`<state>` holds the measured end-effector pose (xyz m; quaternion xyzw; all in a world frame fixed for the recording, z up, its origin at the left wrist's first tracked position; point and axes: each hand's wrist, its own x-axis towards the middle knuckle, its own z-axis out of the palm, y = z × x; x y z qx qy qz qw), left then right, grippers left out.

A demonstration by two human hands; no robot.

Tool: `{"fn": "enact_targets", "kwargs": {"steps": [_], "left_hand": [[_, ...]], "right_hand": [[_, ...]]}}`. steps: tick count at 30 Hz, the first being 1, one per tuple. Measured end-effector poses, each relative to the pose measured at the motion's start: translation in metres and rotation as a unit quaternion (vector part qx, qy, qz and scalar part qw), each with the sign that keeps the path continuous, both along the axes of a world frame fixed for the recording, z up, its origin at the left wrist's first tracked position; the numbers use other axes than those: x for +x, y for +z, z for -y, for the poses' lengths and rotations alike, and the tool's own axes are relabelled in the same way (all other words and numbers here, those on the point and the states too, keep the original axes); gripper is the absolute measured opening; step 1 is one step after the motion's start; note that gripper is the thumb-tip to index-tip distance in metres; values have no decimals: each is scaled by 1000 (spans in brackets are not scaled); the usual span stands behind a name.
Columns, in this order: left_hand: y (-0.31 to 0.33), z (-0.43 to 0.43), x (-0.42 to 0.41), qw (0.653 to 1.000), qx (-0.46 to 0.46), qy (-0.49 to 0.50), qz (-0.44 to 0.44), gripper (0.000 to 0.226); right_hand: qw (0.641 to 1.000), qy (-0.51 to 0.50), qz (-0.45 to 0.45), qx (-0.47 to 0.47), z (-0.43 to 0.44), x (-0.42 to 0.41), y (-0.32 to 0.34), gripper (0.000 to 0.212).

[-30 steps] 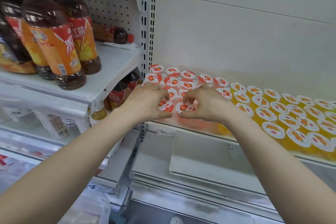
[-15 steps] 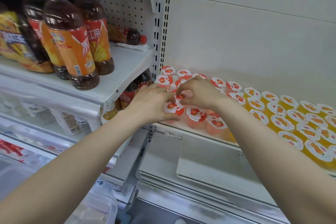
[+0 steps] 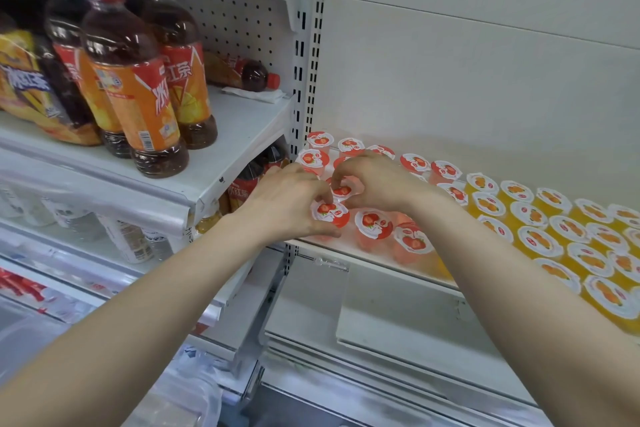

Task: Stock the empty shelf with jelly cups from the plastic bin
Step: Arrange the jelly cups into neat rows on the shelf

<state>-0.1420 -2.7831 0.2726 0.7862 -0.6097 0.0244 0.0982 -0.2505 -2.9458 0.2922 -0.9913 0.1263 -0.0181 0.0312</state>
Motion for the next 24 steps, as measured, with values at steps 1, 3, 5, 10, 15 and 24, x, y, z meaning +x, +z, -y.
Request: {"fn": "enact_targets", "kwargs": {"steps": [1,3,5,10,15,24], "left_hand": [[0,0,0,1000,-1,-1,1,59],[0,-1,0,1000,-3,-1,3,58],[0,-1,0,1000,-4,1,1,59],[-2,-1,-1,1000,-14,1,2,59],[-2,-3,-1,1000,-13,3,8,59],[-2,-9,34,990,-108,90,-24,40]], "right_hand": [[1000,2,-5,3,0,1,0,26],[1000,0,-10,8,1,4,-1,25],[1000,2,-9,9,1,6,-3,24],[1000,2,11,7,3,7,-9,22],[1000,11,26,-1,5,7,-13,23],[995,-29,70,58,29,11,9,42]]}}
